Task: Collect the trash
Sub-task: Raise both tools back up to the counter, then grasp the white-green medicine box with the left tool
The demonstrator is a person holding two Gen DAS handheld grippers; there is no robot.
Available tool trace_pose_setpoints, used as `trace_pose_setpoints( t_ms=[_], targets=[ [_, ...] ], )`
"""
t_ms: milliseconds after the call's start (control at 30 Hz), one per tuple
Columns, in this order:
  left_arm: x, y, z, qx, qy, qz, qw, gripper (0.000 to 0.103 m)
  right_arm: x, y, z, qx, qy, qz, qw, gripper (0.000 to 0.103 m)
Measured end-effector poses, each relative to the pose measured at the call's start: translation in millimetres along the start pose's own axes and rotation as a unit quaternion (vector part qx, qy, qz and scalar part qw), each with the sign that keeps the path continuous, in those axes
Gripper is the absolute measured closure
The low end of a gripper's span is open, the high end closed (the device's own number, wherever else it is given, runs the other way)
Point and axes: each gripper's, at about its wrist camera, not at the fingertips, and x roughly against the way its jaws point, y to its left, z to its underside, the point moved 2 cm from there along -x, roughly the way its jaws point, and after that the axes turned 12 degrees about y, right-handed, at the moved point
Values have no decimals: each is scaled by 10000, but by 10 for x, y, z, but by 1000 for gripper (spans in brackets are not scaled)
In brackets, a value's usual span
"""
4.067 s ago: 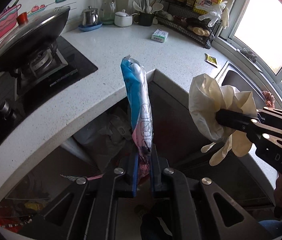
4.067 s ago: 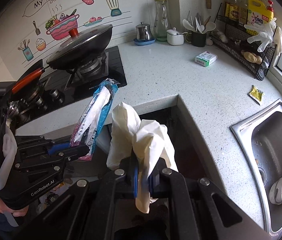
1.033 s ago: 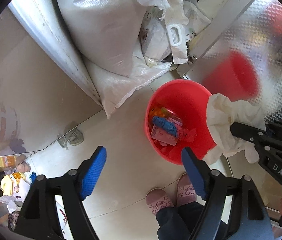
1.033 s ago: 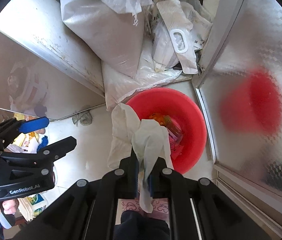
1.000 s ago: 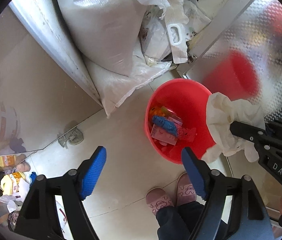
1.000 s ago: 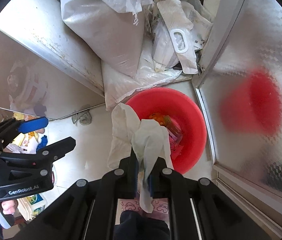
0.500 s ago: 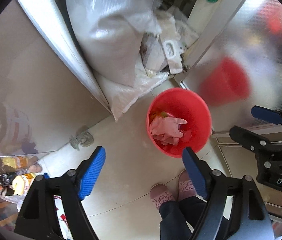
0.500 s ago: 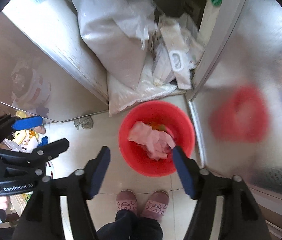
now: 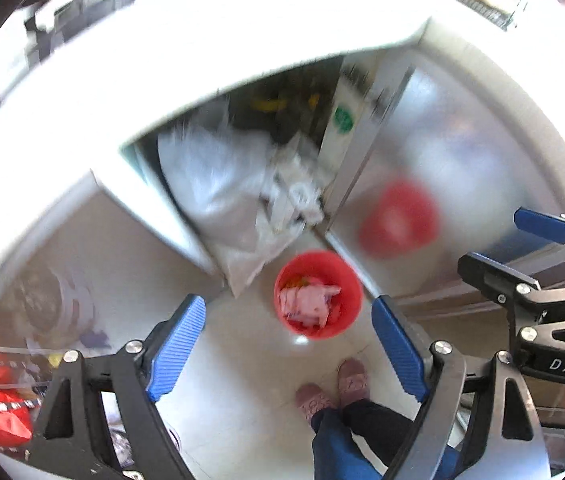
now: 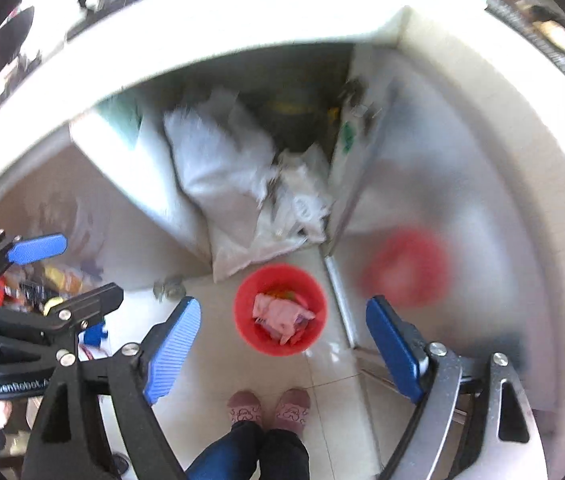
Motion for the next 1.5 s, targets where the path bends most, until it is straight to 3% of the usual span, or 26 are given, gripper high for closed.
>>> trace_pose_setpoints(
  t_ms=[267, 433, 667, 833, 1133, 1300, 1500],
  targets=[
    [1049, -357, -559, -487, -762, 6, 9959, 18, 1091, -318, -147, -698, -585, 263, 9955, 16],
    [1418, -606, -1038, -893, -1146, -21, 9894, 18, 1536, -577, -338, -1043, -964, 573, 9882, 11],
    [1724, -960, -1778, -1244, -1460, -44, 9814, 18, 1826, -1034, -709, -1469, -1203, 732, 9791, 9],
    [1650, -1246, -2359, -1448, -1447, -143, 9787, 18, 1892, -1399, -982, -1708, -1260, 788, 9740, 4],
    [1286, -1776, -3399, -1631, -1179, -286, 9791, 16, 1690, -2161, -1614, -1983, -890, 799, 9728, 2],
    [1073, -1989, -3861, -1814, -1167, -486, 9753, 15, 1485, -2522, -1920, -2175, -701, 704, 9710, 2],
    [747, -2117, -4344, -2020, -859, -542, 9741, 15, 1202, -2868, -2247, -2280, -439, 612, 9707, 2]
  ],
)
